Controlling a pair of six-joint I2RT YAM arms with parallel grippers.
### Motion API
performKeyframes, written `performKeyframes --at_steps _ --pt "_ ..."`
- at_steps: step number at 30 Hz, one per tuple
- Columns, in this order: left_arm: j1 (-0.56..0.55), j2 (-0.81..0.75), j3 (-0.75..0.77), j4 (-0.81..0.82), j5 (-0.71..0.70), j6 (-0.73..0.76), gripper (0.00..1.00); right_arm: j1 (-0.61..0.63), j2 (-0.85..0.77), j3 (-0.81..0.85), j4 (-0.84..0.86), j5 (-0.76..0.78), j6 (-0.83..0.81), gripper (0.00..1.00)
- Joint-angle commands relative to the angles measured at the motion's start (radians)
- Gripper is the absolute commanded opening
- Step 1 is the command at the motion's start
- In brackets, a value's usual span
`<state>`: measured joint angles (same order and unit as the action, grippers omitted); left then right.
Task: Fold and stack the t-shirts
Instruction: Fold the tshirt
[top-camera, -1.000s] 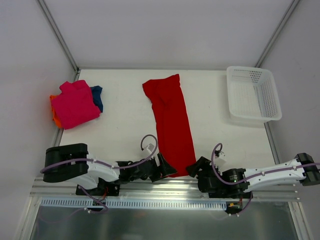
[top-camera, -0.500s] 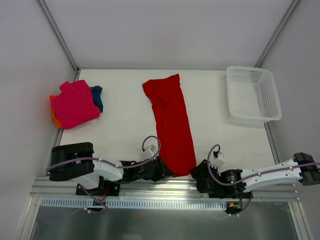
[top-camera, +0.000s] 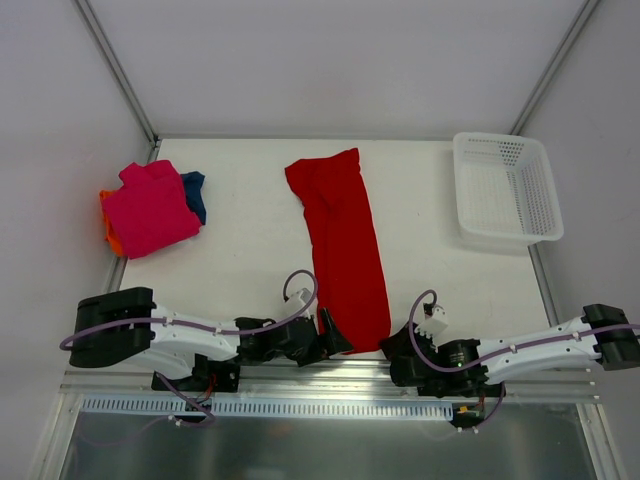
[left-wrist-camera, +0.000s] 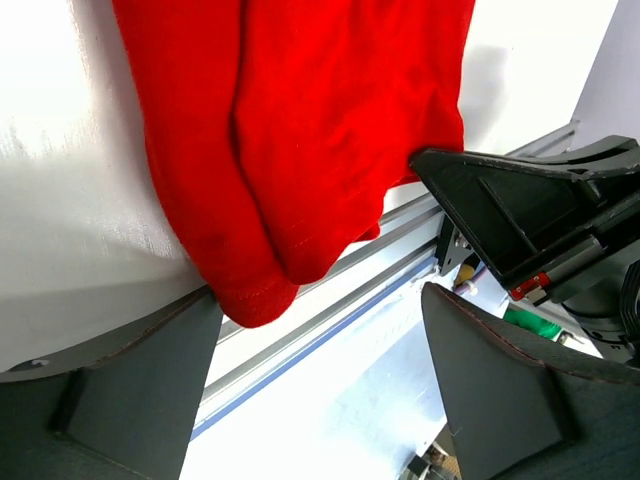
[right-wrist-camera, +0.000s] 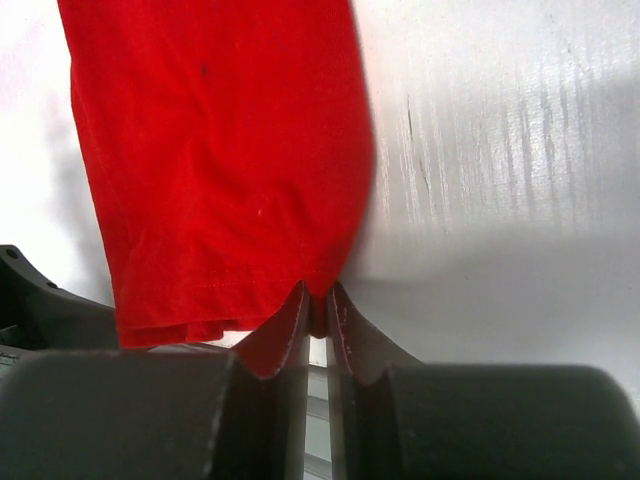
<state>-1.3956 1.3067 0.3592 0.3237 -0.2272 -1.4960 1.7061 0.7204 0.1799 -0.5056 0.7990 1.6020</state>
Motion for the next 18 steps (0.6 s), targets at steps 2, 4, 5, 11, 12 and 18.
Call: performKeyframes --at_steps 2,4,5,11,12,18 --pt "-0.013 0.042 -0.032 -0.389 -0.041 0.04 0.86 0.003 0.027 -0.04 -0.091 -0.107 -0.033 0.08" --pt "-0.022 0.061 -0.017 -0.423 -0.038 0.019 0.86 0.003 0.021 -0.037 -0.097 -0.107 -0.033 0.08" --pt "-0.029 0.066 -0.013 -0.46 -0.04 0.005 0.86 0.004 0.019 -0.037 -0.099 -0.106 -0.034 0.08" --pt "-0.074 0.066 -0.002 -0.569 -0.058 -0.092 0.86 0.004 0.008 -0.036 -0.105 -0.104 -0.037 0.08" --pt "-0.08 0.056 0.001 -0.592 -0.069 -0.108 0.86 0.003 0.007 -0.036 -0.109 -0.104 -0.036 0.08" --pt "-0.114 -0.03 0.043 -0.765 -0.129 -0.162 0.86 0.003 -0.009 -0.04 -0.123 -0.11 -0.033 0.08"
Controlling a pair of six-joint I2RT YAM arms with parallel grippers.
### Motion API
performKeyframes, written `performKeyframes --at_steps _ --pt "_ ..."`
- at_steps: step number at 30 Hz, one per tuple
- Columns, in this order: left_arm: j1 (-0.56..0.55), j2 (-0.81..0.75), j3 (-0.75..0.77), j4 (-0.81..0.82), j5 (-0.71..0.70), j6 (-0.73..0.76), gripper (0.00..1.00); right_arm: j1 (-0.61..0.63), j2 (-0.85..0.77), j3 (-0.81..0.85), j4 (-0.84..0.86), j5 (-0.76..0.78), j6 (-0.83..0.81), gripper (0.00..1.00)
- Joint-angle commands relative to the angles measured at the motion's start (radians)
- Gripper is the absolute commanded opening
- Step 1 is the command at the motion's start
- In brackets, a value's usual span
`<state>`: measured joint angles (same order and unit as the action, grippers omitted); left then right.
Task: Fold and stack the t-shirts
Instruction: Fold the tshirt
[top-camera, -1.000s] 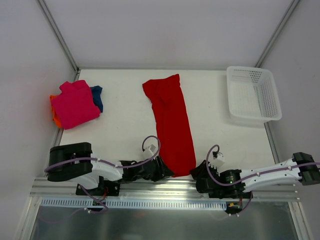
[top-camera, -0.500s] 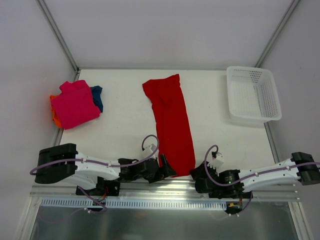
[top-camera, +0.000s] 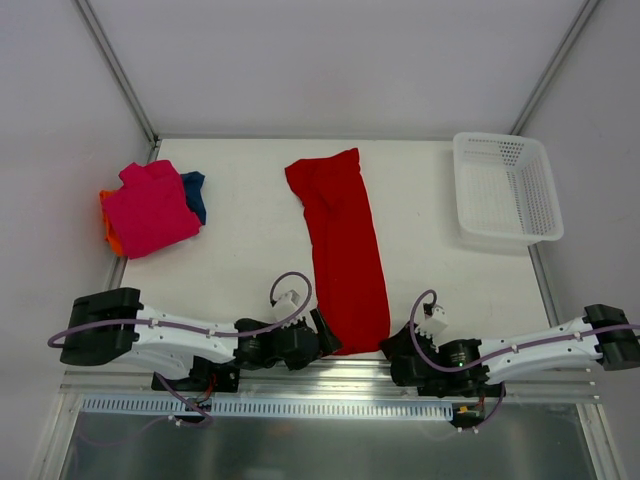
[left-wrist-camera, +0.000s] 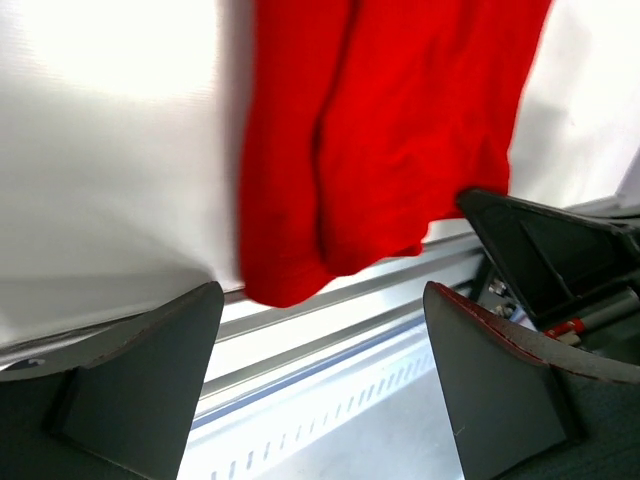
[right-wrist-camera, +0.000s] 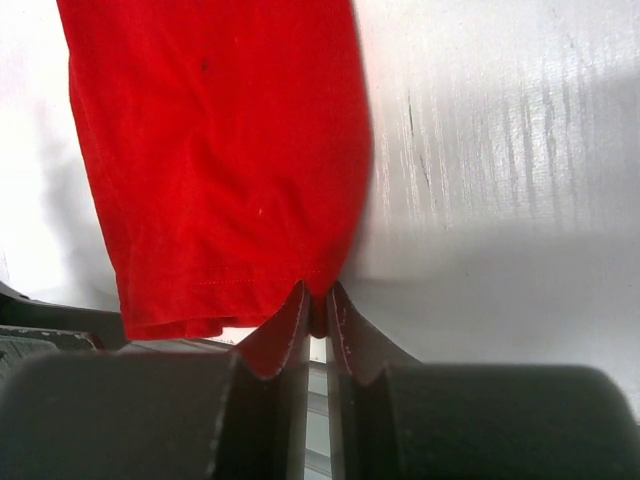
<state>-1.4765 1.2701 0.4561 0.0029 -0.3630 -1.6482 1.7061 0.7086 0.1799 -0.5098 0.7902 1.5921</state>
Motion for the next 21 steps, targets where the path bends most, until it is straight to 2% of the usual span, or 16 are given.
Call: performKeyframes --at_steps 1,5,14,21 --pt "-0.034 -0.004 -0.051 -0.46 -0.013 -0.016 0.86 0.003 0.002 -0.04 -0.122 -0.103 -0.023 0.08" --pt "-0.036 -0.032 -0.059 -0.509 -0.057 -0.051 0.87 0.004 -0.015 -0.048 -0.131 -0.105 -0.017 0.08" --pt "-0.057 0.12 -0.034 -0.509 -0.126 -0.12 0.89 0.004 -0.044 -0.059 -0.137 -0.101 -0.018 0.07" --pt "-0.106 0.144 -0.051 -0.503 -0.174 -0.197 0.9 0.003 -0.035 -0.062 -0.121 -0.103 -0.021 0.07"
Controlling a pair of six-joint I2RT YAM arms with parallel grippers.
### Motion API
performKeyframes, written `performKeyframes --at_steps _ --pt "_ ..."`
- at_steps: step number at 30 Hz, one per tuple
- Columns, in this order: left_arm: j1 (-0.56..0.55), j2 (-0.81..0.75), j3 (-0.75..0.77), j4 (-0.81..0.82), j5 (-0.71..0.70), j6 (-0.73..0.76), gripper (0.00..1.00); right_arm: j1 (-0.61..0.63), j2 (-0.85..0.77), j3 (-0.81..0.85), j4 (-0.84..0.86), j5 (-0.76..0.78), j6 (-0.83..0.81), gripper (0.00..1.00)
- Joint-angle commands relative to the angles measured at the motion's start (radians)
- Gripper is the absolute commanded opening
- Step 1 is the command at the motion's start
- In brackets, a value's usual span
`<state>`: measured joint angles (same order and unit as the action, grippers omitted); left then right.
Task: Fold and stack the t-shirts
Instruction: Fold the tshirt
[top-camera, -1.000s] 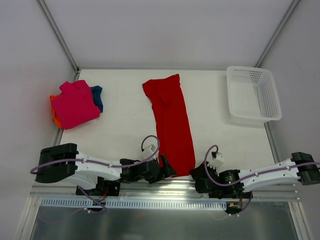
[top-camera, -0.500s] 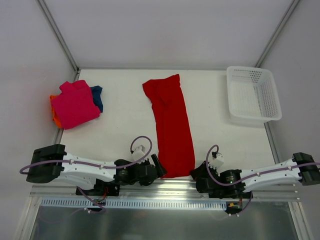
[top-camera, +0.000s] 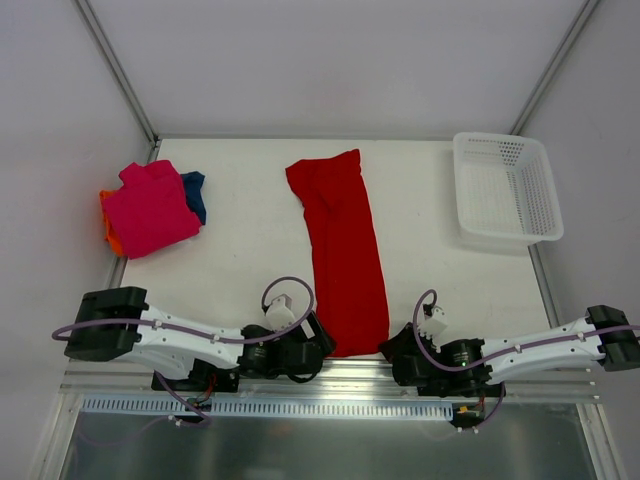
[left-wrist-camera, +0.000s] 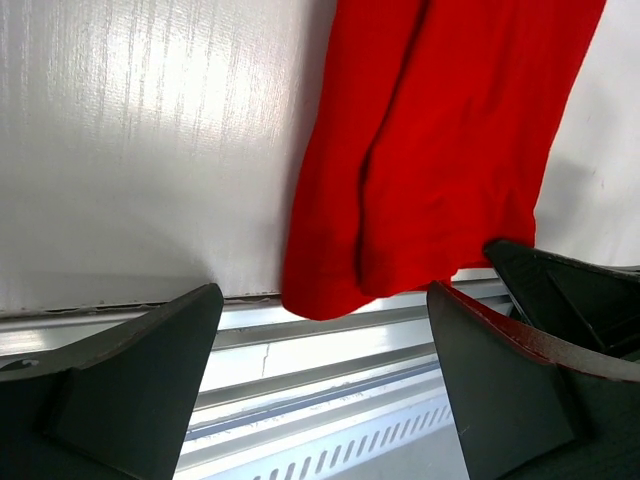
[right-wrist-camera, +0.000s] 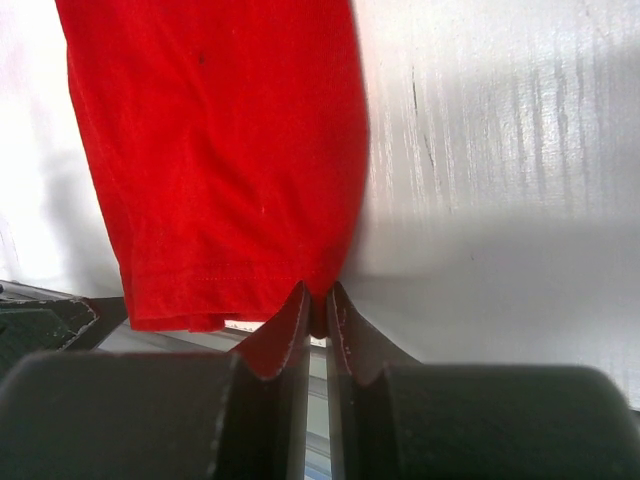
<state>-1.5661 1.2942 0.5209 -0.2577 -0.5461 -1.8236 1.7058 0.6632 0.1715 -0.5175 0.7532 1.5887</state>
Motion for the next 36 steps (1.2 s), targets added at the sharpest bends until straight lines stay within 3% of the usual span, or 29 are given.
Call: performKeyframes --at_steps 1,7,13,30,33,34,36 --pt "-0.021 0.122 -0.113 -0.233 0.002 -0.023 0.91 0.003 0.012 -0.053 -0.111 -0.066 -0.018 0.07" --pt "-0.051 0.152 -0.101 -0.195 -0.023 -0.019 0.93 0.003 0.015 -0.055 -0.104 -0.068 -0.021 0.07" --pt "-0.063 0.117 -0.196 -0.014 -0.043 0.004 0.94 0.003 0.018 -0.055 -0.096 -0.071 -0.03 0.07" --pt "-0.074 0.212 -0.231 0.104 -0.003 0.006 0.93 0.003 0.022 -0.066 -0.082 -0.074 -0.024 0.07" --pt "-0.072 0.231 -0.234 0.112 0.017 0.0 0.88 0.003 0.024 -0.066 -0.082 -0.072 -0.019 0.06" --pt "-0.074 0.235 -0.239 0.11 0.023 -0.012 0.77 0.003 0.024 -0.066 -0.082 -0.069 -0.019 0.06" --pt "-0.074 0.24 -0.246 0.112 0.037 -0.026 0.66 0.003 0.022 -0.063 -0.085 -0.068 -0.021 0.06"
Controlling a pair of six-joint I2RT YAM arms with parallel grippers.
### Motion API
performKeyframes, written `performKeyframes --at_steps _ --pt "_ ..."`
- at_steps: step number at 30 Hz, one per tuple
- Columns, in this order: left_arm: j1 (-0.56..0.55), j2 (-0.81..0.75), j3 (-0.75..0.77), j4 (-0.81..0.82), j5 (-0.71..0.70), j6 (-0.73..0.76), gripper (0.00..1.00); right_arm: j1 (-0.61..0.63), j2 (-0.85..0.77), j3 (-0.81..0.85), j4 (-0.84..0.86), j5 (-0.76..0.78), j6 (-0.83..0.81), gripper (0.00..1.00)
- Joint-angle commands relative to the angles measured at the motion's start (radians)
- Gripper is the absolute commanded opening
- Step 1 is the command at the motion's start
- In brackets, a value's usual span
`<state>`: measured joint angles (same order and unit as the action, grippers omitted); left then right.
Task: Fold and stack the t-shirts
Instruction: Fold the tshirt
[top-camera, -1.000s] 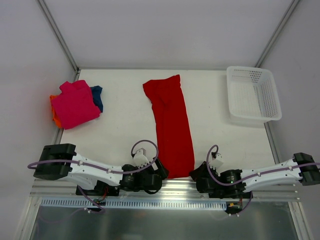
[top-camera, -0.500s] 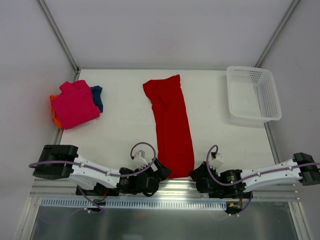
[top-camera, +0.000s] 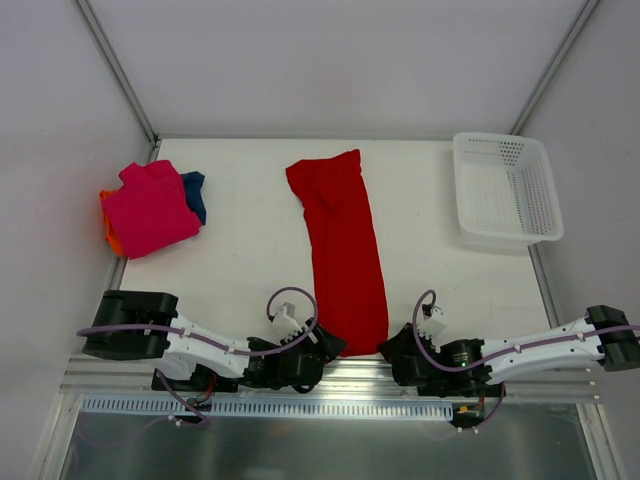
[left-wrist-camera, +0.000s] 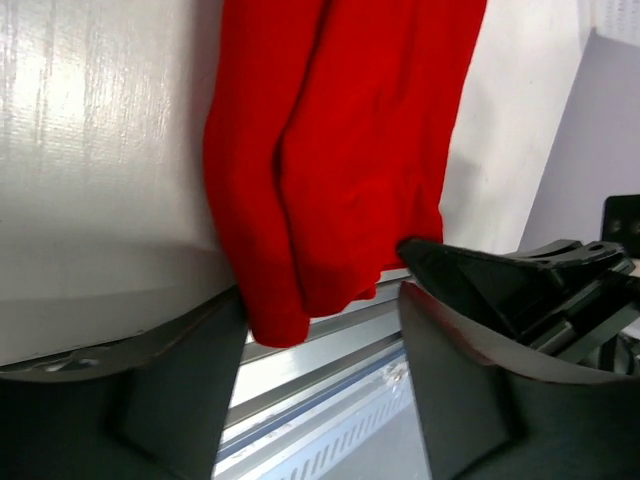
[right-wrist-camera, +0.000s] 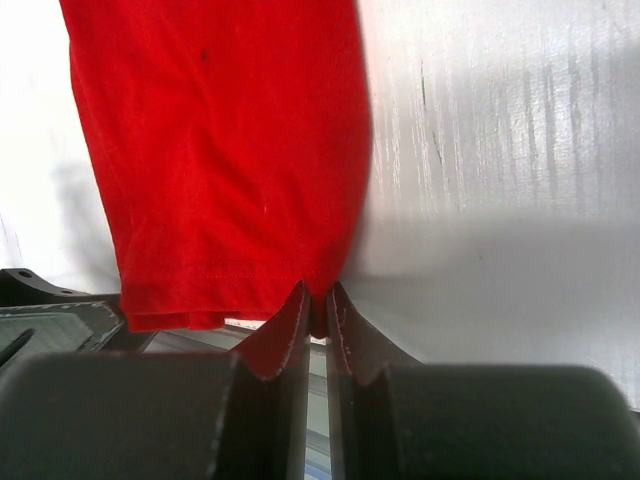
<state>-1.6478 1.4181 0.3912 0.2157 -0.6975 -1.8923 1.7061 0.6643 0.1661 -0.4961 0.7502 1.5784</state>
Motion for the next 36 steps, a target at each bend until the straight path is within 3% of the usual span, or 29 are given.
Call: performKeyframes --at_steps 1,5,10,11,13,22,28,36 --pt "0.008 0.114 -0.12 -0.36 0.191 0.041 0.62 0.003 0.023 -0.056 -0.107 -0.063 -0.011 0.06" --pt "0.008 0.114 -0.123 -0.361 0.21 0.047 0.41 0.004 0.023 -0.054 -0.108 -0.063 -0.012 0.06" --pt "0.009 0.127 -0.109 -0.363 0.222 0.07 0.29 0.003 0.024 -0.054 -0.111 -0.064 -0.011 0.06" --pt "0.009 0.124 -0.107 -0.363 0.219 0.074 0.21 0.004 0.023 -0.053 -0.113 -0.064 -0.011 0.06" --pt "0.009 0.114 -0.106 -0.368 0.214 0.088 0.15 0.003 0.023 -0.051 -0.122 -0.06 -0.008 0.06" --pt "0.039 -0.056 -0.023 -0.499 0.205 0.229 0.13 0.001 0.055 0.101 -0.333 0.026 -0.017 0.06" --pt "0.166 -0.204 0.1 -0.628 0.194 0.447 0.13 -0.031 0.07 0.179 -0.357 0.092 -0.083 0.07" --pt "0.348 -0.3 0.13 -0.638 0.193 0.68 0.14 -0.218 0.083 0.3 -0.349 0.106 -0.382 0.09"
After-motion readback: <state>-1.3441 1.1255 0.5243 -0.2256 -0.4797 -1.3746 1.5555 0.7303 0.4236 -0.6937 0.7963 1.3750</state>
